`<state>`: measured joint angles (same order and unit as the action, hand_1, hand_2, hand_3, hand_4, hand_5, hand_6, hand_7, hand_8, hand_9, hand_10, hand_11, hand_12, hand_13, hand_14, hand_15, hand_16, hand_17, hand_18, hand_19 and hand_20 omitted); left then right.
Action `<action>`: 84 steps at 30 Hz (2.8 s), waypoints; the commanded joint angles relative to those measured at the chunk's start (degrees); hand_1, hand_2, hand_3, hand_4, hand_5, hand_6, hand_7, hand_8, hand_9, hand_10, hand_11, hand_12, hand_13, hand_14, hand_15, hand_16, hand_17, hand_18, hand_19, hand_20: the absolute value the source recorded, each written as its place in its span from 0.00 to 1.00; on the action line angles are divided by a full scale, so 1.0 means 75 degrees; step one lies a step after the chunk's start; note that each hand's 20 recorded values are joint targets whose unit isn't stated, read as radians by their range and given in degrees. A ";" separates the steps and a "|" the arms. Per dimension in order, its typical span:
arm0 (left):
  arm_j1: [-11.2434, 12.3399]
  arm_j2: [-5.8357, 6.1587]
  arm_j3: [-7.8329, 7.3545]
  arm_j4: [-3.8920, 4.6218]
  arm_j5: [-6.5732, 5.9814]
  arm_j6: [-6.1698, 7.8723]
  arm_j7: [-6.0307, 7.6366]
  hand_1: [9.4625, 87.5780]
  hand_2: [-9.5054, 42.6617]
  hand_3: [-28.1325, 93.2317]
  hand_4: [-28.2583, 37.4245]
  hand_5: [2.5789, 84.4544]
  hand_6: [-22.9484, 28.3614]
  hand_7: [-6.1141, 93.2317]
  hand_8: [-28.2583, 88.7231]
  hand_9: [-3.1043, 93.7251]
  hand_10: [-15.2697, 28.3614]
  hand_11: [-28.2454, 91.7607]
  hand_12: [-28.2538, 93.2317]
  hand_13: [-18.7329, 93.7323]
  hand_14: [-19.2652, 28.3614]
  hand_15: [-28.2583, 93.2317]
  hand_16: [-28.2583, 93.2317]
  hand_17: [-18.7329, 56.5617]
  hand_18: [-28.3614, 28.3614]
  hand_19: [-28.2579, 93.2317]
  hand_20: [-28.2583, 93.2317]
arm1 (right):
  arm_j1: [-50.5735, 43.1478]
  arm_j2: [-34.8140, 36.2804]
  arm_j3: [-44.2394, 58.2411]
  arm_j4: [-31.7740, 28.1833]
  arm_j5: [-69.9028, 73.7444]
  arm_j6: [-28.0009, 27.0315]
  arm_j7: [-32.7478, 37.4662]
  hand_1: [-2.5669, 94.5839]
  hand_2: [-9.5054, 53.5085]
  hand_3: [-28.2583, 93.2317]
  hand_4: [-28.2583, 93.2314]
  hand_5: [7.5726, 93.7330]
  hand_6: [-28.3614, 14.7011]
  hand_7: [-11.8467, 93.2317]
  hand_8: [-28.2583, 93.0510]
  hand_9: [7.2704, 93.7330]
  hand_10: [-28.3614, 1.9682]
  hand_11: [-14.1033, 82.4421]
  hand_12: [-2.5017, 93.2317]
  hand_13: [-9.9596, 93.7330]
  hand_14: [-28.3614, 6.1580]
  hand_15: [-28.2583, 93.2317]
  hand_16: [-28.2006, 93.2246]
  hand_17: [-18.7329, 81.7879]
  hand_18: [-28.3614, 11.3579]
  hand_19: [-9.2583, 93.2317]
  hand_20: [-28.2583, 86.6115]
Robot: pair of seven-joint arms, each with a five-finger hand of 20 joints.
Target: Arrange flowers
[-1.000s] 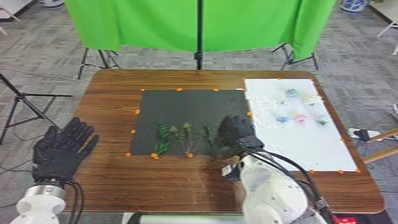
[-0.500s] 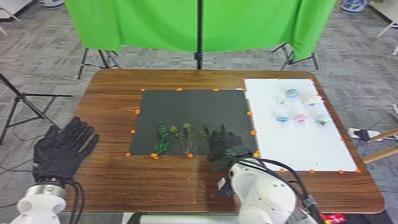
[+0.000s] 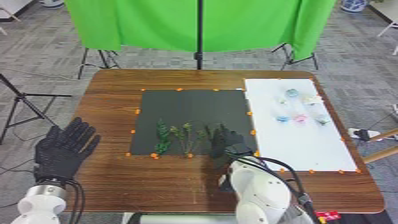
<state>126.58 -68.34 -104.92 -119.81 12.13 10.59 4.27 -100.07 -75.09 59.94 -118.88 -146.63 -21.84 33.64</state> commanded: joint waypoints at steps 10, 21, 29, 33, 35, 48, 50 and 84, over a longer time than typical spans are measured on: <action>0.0069 -0.0079 0.0016 0.0109 0.0018 -0.0167 -0.0108 0.24 0.48 0.85 0.00 0.58 0.62 0.25 0.16 0.48 0.72 0.47 0.34 0.45 0.76 0.64 0.17 0.17 0.80 0.58 0.38 | -0.0062 -0.0046 0.0216 0.0208 0.0000 0.0047 0.0272 0.62 0.00 0.84 0.01 0.76 0.50 0.31 0.29 0.72 0.29 0.35 0.31 0.65 0.33 0.77 0.57 0.53 0.00 0.98 0.66; 0.0033 -0.0052 0.0060 0.0123 0.0018 -0.0162 -0.0129 0.24 0.49 0.86 0.00 0.58 0.62 0.25 0.16 0.48 0.72 0.46 0.34 0.45 0.76 0.64 0.17 0.17 0.79 0.58 0.38 | -0.0060 0.0014 0.0203 -0.0086 0.0148 0.0561 0.0139 0.60 0.00 0.83 0.01 0.74 0.51 0.33 0.29 0.69 0.24 0.39 0.25 0.65 0.30 0.78 0.55 0.53 0.00 0.97 0.65; 0.0012 -0.0013 0.0080 0.0152 0.0046 -0.0211 -0.0144 0.25 0.50 0.87 0.00 0.58 0.62 0.25 0.16 0.48 0.72 0.47 0.34 0.45 0.77 0.64 0.17 0.17 0.79 0.58 0.38 | -0.0193 0.0010 0.0261 -0.0277 0.0371 0.1107 0.0089 0.59 0.00 0.83 0.02 0.76 0.52 0.37 0.31 0.69 0.25 0.38 0.23 0.66 0.31 0.78 0.54 0.53 0.00 0.98 0.64; 0.0011 -0.0039 0.0159 0.0164 0.0047 -0.0273 -0.0180 0.25 0.50 0.88 0.00 0.58 0.62 0.25 0.16 0.48 0.72 0.46 0.34 0.45 0.76 0.64 0.17 0.17 0.79 0.58 0.38 | -0.0240 -0.0006 0.0401 -0.0457 0.0448 0.1352 -0.0026 0.58 0.00 0.83 0.03 0.76 0.53 0.39 0.32 0.70 0.25 0.38 0.23 0.67 0.31 0.78 0.54 0.54 0.00 0.98 0.64; 0.0014 -0.0019 0.0171 0.0151 0.0072 -0.0317 -0.0186 0.25 0.50 0.88 0.00 0.58 0.62 0.25 0.16 0.48 0.72 0.46 0.34 0.45 0.76 0.64 0.17 0.17 0.79 0.58 0.38 | -0.0232 -0.0013 0.0515 -0.0551 0.0475 0.1331 -0.0051 0.58 0.00 0.84 0.03 0.76 0.52 0.39 0.32 0.70 0.26 0.39 0.23 0.66 0.31 0.78 0.54 0.54 0.00 0.98 0.64; -0.0411 0.0034 0.0382 0.0100 0.0256 -0.0564 -0.0100 0.26 0.50 0.88 0.00 0.58 0.62 0.25 0.16 0.47 0.72 0.46 0.34 0.45 0.76 0.63 0.18 0.17 0.79 0.58 0.38 | 0.0225 0.0478 0.2204 0.0880 0.0178 0.3144 -0.0817 0.55 0.00 0.89 0.00 0.58 0.55 0.36 0.12 0.57 0.30 0.35 0.21 0.60 0.44 0.69 0.51 0.50 0.09 0.93 0.64; -0.0488 0.0031 0.0417 0.0113 0.0313 -0.0588 -0.0117 0.26 0.50 0.88 0.00 0.58 0.62 0.25 0.16 0.47 0.72 0.46 0.34 0.45 0.76 0.63 0.18 0.17 0.79 0.58 0.38 | 0.0323 0.0563 0.2259 0.0932 0.0225 0.3122 -0.0279 0.54 0.00 0.92 0.00 0.56 0.56 0.35 0.11 0.53 0.31 0.33 0.20 0.58 0.39 0.68 0.45 0.49 0.09 0.92 0.63; -0.0443 -0.0042 0.0488 0.0105 0.0029 -0.0281 -0.0049 0.25 0.49 0.87 0.00 0.58 0.62 0.25 0.16 0.47 0.71 0.46 0.34 0.43 0.76 0.64 0.18 0.17 0.79 0.58 0.38 | 0.0601 0.0434 0.2606 0.2289 -0.0060 0.2937 0.0024 0.71 0.00 0.79 0.00 0.75 0.65 0.40 0.24 0.82 0.56 0.31 0.49 0.65 0.49 0.74 0.63 0.52 0.14 0.94 0.66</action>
<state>122.32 -68.12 -101.50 -119.06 12.99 7.76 3.87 -94.84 -71.80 80.52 -103.22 -146.05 -4.45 34.32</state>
